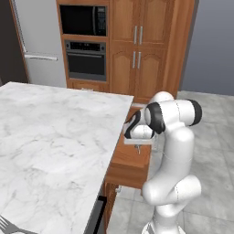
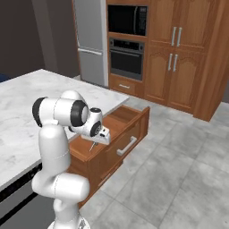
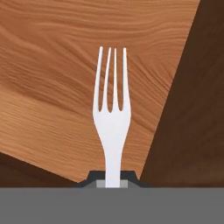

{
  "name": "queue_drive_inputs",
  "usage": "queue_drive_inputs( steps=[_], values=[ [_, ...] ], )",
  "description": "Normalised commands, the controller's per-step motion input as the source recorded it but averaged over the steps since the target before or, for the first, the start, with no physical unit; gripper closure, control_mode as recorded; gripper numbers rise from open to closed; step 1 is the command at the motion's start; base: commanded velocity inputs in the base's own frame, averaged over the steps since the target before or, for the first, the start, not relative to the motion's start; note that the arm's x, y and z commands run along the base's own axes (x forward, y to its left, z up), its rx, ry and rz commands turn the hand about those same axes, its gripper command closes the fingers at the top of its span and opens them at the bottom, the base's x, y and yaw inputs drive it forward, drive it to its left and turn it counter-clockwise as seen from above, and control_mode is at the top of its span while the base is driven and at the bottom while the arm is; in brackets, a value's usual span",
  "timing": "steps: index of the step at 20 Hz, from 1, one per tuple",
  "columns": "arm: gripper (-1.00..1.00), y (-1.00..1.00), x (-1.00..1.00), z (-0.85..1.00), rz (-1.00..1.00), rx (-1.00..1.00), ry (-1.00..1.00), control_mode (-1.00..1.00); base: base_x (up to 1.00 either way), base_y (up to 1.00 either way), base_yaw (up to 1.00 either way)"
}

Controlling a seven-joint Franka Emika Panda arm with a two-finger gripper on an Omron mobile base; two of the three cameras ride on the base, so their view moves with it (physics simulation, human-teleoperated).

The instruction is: Organize the utensils by type. Pick up the wooden spoons from the counter and place them in the open cabinet. Then pick up the metallic utensils from the counter and place them in the open drawer.

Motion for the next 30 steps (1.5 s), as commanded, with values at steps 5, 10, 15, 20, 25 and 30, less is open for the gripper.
queue_drive_inputs(
  steps=[5,10,15,20,25,30],
  values=[
    [1.0,-0.24,0.0,-0.24,-0.03,0.0,0.09,-1.0,0.0,0.0,0.0],
    [1.0,-0.48,-0.15,-0.3,-0.03,0.0,0.14,-1.0,0.0,0.0,0.0],
    [1.0,-0.6,-0.33,-0.31,-0.03,0.0,0.2,-1.0,0.0,0.0,0.0],
    [1.0,-0.69,-0.47,-0.29,-0.04,0.0,0.18,-1.0,0.0,0.0,0.0],
    [1.0,-0.67,-0.47,-0.29,-0.06,0.0,0.18,-1.0,0.0,0.0,0.0],
    [1.0,-0.64,-0.45,-0.26,-0.08,0.0,0.2,-1.0,0.0,0.0,0.0]
  ],
)
